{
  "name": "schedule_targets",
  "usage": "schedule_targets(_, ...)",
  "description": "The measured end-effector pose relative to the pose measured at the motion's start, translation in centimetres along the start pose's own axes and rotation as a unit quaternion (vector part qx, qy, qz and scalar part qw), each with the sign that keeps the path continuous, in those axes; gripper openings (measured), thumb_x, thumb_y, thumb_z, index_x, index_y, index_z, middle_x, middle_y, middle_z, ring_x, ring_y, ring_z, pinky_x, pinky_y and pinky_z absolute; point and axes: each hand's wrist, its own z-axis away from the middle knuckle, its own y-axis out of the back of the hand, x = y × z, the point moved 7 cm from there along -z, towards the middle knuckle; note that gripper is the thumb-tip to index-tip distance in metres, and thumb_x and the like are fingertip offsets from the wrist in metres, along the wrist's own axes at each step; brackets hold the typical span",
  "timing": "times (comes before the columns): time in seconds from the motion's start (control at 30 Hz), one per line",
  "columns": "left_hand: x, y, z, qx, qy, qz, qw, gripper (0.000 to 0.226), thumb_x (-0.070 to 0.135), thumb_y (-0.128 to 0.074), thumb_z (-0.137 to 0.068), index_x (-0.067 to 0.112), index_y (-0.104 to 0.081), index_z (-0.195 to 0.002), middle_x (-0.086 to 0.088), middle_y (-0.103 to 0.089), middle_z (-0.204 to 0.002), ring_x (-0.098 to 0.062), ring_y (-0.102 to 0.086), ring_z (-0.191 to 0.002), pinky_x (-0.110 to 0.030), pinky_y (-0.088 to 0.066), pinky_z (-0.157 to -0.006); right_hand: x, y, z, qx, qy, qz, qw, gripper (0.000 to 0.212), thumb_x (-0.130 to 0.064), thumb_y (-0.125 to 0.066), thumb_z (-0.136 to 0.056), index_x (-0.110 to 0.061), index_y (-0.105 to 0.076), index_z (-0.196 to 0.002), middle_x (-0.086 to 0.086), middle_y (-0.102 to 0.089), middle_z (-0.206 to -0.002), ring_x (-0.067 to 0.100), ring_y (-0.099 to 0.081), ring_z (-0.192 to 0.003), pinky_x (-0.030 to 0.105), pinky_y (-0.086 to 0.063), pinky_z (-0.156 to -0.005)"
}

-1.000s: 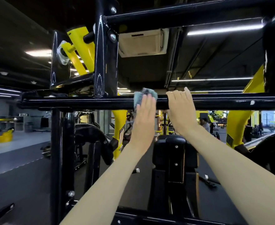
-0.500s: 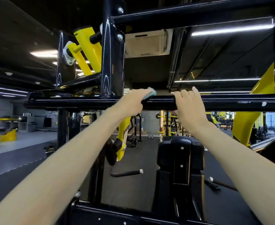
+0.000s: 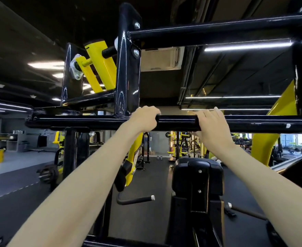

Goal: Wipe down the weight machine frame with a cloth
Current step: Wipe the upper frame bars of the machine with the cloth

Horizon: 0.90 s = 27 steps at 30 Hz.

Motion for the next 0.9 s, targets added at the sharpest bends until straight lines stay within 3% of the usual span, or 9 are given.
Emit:
schedule_targets(0.17,6.2,0.1,0.3,-0.013,-0.123,0.065,0.99,0.051,0.0,-0.045,-0.09,0.018,-0.047,-0.137,-0.008,-0.056,-0.121,-0.025,-0.053,-0.105,-0.038,-0.045,-0.086,0.1,0.3,-0.2,0.002,-0.005,-0.022,1.0,0.046,-0.029,-0.081,-0.075,-0.01,-0.061,-0.112,0.005,-0.065,-0.105,0.027,-0.058,-0.105,0.042,-0.026,-0.113)
schedule_targets(0.33,-1.1,-0.4,-0.9,-0.04,0.023,-0.066,0.997,0.038,0.003,-0.043,-0.089,0.011,-0.057,-0.123,-0.013,-0.059,-0.12,-0.033,-0.056,-0.109,-0.038,-0.043,-0.084,-0.4,0.5,-0.4,-0.023,0.015,0.018,0.999,0.048,-0.036,-0.073,-0.081,-0.014,-0.056,-0.121,-0.001,-0.063,-0.109,0.02,-0.057,-0.106,0.039,-0.02,-0.115)
schedule_targets(0.43,3.2,-0.1,-1.2,-0.036,-0.02,0.016,0.999,0.032,0.001,-0.042,-0.09,0.006,-0.056,-0.119,-0.013,-0.06,-0.114,-0.031,-0.057,-0.104,-0.033,-0.043,-0.077,0.0,0.8,-0.6,-0.066,0.017,-0.006,0.998,0.07,-0.04,-0.073,-0.08,-0.016,-0.042,-0.138,-0.002,-0.06,-0.125,0.018,-0.053,-0.121,0.041,-0.002,-0.119)
schedule_targets(0.53,9.9,-0.8,0.1,0.029,-0.128,0.066,0.989,0.032,0.0,-0.051,-0.086,0.004,-0.054,-0.118,-0.011,-0.059,-0.113,-0.027,-0.058,-0.103,-0.035,-0.047,-0.083,0.8,1.2,0.1,-0.079,0.011,-0.01,0.997,0.093,-0.038,-0.075,-0.079,-0.014,-0.02,-0.151,0.005,-0.04,-0.148,0.022,-0.03,-0.142,0.045,0.008,-0.117)
schedule_targets(0.63,9.5,-0.8,1.7,0.1,-0.2,0.103,0.969,0.042,-0.006,-0.059,-0.078,0.007,-0.052,-0.117,-0.007,-0.058,-0.112,-0.024,-0.057,-0.104,-0.031,-0.044,-0.083,2.5,1.3,1.1,-0.085,-0.035,0.027,0.995,0.103,-0.042,-0.073,-0.079,-0.014,-0.007,-0.153,0.008,-0.014,-0.159,0.023,-0.007,-0.148,0.048,0.008,-0.117)
schedule_targets(0.7,6.0,-0.6,2.1,0.125,-0.18,0.106,0.97,0.052,-0.006,-0.061,-0.077,0.014,-0.051,-0.124,-0.001,-0.058,-0.116,-0.021,-0.054,-0.11,-0.033,-0.04,-0.094,4.2,1.7,1.7,-0.079,-0.065,0.041,0.994,0.102,-0.044,-0.072,-0.081,-0.014,-0.007,-0.154,0.009,-0.013,-0.159,0.022,-0.007,-0.148,0.049,0.007,-0.117)
schedule_targets(0.77,2.4,-0.9,2.0,0.16,-0.082,0.053,0.982,0.058,-0.002,-0.062,-0.077,0.019,-0.049,-0.13,0.002,-0.057,-0.123,-0.019,-0.05,-0.118,-0.04,-0.023,-0.113,6.2,1.9,2.4,-0.089,-0.087,0.047,0.991,0.1,-0.044,-0.07,-0.082,-0.015,-0.006,-0.154,0.008,-0.013,-0.159,0.022,-0.007,-0.149,0.049,0.007,-0.117)
schedule_targets(0.83,2.2,-1.3,2.2,0.188,-0.001,0.03,0.982,0.051,0.001,-0.065,-0.076,0.02,-0.053,-0.122,0.002,-0.058,-0.12,-0.018,-0.049,-0.116,-0.04,-0.02,-0.114,8.1,2.0,3.2,-0.103,-0.111,0.046,0.987,0.1,-0.043,-0.07,-0.082,-0.016,-0.005,-0.154,0.008,-0.012,-0.16,0.022,-0.006,-0.149,0.049,0.008,-0.116)
schedule_targets(0.9,5.8,-1.6,2.1,0.221,-0.005,0.033,0.975,0.039,0.006,-0.068,-0.075,0.02,-0.055,-0.11,0.003,-0.058,-0.11,-0.017,-0.051,-0.105,-0.035,-0.033,-0.103,9.6,2.0,3.8,-0.114,-0.128,0.044,0.984,0.101,-0.043,-0.071,-0.082,-0.017,-0.006,-0.154,0.007,-0.013,-0.16,0.022,-0.007,-0.149,0.049,0.008,-0.116)
